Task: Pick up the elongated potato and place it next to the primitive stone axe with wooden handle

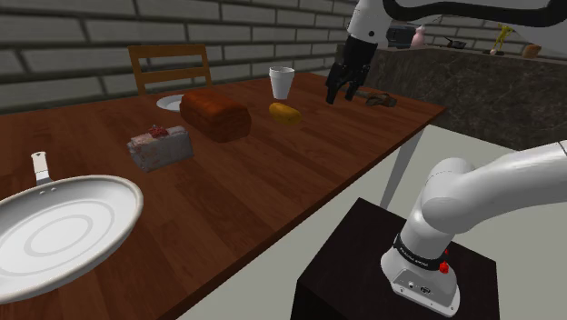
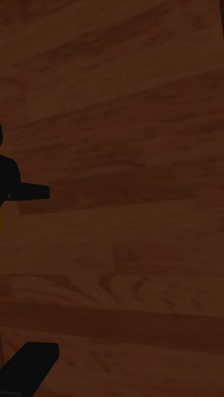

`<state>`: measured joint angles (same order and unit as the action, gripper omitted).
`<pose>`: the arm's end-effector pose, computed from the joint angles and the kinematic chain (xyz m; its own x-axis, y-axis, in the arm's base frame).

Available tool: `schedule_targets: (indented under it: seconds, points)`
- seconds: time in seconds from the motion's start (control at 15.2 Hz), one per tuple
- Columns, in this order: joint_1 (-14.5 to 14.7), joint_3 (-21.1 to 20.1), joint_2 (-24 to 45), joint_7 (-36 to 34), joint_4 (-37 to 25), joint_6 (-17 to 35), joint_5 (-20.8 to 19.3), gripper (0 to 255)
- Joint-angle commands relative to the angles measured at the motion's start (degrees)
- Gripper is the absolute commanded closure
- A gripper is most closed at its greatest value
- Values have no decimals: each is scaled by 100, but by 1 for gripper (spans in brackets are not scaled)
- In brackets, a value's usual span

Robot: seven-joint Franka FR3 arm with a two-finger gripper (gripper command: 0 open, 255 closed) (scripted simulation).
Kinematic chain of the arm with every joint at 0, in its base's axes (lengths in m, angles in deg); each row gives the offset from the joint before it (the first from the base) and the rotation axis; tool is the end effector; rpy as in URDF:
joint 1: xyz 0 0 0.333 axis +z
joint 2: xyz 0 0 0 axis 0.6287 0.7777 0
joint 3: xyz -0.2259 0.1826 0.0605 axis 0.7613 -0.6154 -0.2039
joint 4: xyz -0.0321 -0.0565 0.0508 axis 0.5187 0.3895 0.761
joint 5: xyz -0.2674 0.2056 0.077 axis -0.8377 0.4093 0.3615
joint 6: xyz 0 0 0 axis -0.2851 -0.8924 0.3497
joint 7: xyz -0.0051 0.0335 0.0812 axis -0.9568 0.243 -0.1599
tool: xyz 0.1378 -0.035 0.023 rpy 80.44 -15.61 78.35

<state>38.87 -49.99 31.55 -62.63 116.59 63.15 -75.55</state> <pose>0.2812 -0.0043 0.5794 0.9694 -0.1775 0.1698 -0.1693 -0.9836 -0.0617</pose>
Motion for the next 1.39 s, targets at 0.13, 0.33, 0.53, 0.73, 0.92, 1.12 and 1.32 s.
schedule_targets:
  seconds: [0.13, 0.33, 0.53, 0.73, 0.92, 1.12, 1.32]
  points:
    - [-9, 27, 480, 57, -212, 187, -56, 0]
    - [-21, 65, 1204, 134, -585, 418, -134, 0]
    - [-33, 100, 1930, 204, -1023, 588, -206, 0]
    - [-46, 130, 2658, 270, -1526, 695, -269, 0]
    - [-61, 157, 3389, 332, -2098, 739, -326, 0]
    - [-78, 180, 4129, 393, -2744, 718, -377, 0]
    - [-97, 201, 4887, 454, -3479, 629, -422, 0]
